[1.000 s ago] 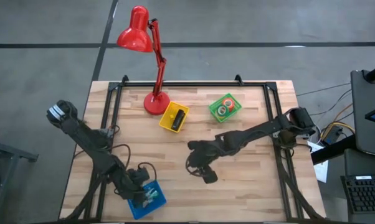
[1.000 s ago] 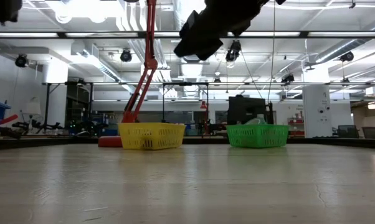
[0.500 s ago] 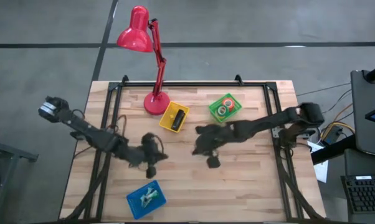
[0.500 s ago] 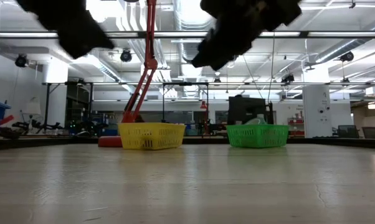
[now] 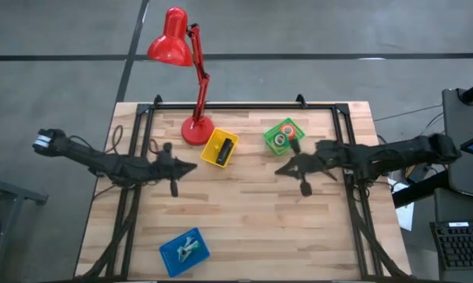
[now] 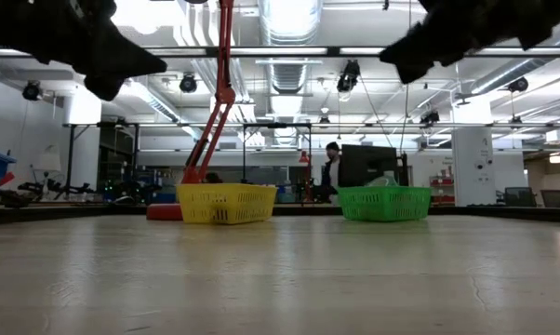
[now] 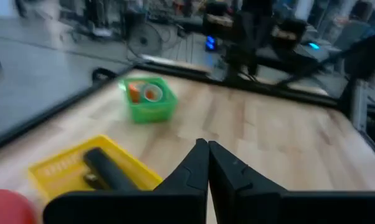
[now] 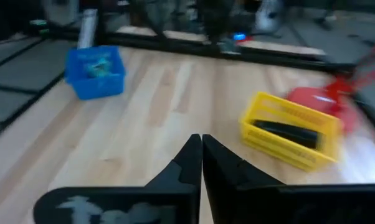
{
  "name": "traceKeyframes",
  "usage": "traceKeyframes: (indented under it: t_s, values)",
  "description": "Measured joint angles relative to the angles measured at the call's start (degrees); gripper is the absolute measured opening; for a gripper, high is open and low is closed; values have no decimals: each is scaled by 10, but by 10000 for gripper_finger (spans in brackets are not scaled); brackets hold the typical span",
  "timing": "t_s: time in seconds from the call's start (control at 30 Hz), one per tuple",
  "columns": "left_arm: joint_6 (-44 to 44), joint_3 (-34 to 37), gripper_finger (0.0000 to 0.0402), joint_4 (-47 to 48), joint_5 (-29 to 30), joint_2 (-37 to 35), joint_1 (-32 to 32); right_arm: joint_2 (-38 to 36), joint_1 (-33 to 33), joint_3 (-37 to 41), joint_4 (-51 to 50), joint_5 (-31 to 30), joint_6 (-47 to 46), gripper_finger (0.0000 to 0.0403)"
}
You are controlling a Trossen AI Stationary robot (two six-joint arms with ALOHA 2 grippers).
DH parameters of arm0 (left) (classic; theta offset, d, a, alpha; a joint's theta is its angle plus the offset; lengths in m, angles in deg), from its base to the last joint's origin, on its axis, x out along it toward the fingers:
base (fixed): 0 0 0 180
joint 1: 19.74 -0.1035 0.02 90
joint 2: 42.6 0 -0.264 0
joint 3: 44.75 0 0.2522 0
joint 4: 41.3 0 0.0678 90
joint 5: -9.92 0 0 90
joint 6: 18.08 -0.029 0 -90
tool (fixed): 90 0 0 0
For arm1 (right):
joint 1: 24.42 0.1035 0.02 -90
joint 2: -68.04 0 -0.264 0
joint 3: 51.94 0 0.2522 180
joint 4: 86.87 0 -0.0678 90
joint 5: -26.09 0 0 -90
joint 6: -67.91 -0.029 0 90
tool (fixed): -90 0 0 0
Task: Pick and place Stapler, Stapler remover, tape
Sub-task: Return to Home Position
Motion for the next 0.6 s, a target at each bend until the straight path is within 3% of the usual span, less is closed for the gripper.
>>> traceKeyframes:
  t_s: [0.07,0.3,0.6]
  values:
    - [-22,14,9,9,8,-38,1,-37,-7,28,6,-15,-3,8]
    - [-189,43,17,1,-103,-144,5,-162,-10,141,61,-15,-3,8]
    - [-157,63,15,35,-125,-237,5,-305,-9,241,59,-13,-6,8]
